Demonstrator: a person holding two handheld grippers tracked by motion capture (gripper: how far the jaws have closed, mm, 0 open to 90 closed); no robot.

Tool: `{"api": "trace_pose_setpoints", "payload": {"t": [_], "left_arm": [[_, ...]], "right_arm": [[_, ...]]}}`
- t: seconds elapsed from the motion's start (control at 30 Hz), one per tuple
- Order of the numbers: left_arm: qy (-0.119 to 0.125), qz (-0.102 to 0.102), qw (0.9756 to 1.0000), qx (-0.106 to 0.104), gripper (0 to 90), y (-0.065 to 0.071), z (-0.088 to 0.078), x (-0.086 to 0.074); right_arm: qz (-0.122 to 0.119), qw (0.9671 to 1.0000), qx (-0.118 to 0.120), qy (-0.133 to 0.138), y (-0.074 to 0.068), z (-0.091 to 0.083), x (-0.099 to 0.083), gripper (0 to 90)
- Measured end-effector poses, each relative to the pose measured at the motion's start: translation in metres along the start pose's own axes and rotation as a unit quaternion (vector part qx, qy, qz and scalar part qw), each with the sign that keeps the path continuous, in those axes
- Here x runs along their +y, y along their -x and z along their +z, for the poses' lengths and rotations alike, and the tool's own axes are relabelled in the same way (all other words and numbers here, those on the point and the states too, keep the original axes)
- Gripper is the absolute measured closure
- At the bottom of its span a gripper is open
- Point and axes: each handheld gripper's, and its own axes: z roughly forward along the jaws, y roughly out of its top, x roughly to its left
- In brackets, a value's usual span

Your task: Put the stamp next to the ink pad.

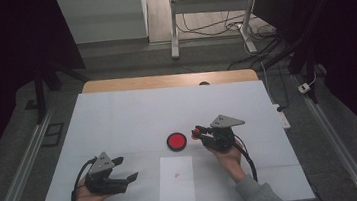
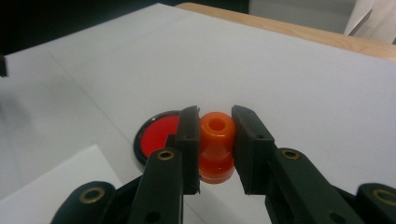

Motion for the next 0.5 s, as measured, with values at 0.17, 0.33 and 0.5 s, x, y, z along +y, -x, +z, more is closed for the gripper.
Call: {"api": "trace_pose_setpoints", "payload": {"t": [0.17,0.33,0.5], "left_arm": [[-0.003,0.0,1.0,0.0,22.0,0.0,0.001,0.0],[-0.007,0.001,1.0,-0.002,21.8,0.0,0.002,0.0],[-0.008,0.0,1.0,-0.004,21.7,-0.001,0.002,-0.001]], "right_arm": [[-0.006,0.9998,-0.01,-0.017,0.005,0.008,-0.003,72.6],[-0.001,0.9996,-0.01,-0.027,0.009,0.016,-0.007,72.6],[-0.003,0.9992,-0.01,-0.038,0.009,0.023,-0.01,72.5]]}}
